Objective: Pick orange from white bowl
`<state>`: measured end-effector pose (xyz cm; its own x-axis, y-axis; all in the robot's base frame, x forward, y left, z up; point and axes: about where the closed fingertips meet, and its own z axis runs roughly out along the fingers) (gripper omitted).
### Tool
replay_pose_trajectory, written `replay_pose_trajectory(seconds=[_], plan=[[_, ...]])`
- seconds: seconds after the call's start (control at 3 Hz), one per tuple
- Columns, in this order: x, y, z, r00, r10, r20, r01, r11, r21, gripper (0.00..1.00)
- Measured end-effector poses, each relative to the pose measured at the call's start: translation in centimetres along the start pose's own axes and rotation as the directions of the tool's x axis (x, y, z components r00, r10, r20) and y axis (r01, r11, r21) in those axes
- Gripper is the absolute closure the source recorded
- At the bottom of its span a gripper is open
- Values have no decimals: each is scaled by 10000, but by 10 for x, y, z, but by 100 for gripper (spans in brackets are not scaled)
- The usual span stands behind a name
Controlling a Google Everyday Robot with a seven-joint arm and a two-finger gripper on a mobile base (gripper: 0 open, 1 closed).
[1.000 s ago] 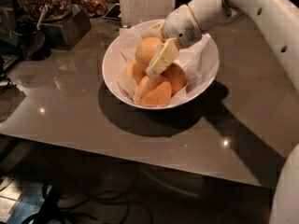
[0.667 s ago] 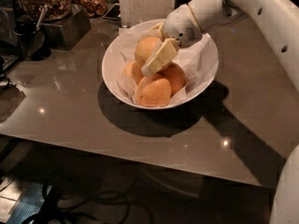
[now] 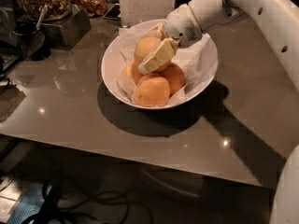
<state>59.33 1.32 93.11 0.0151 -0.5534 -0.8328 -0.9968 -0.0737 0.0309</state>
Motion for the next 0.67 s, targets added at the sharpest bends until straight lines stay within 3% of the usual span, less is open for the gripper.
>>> replay_pose_trajectory(seconds=[0.33,0.67], plan=[[0,0,0,10000,0,0,0,10000,0,88],[0,0,0,10000,0,0,0,10000,0,100]])
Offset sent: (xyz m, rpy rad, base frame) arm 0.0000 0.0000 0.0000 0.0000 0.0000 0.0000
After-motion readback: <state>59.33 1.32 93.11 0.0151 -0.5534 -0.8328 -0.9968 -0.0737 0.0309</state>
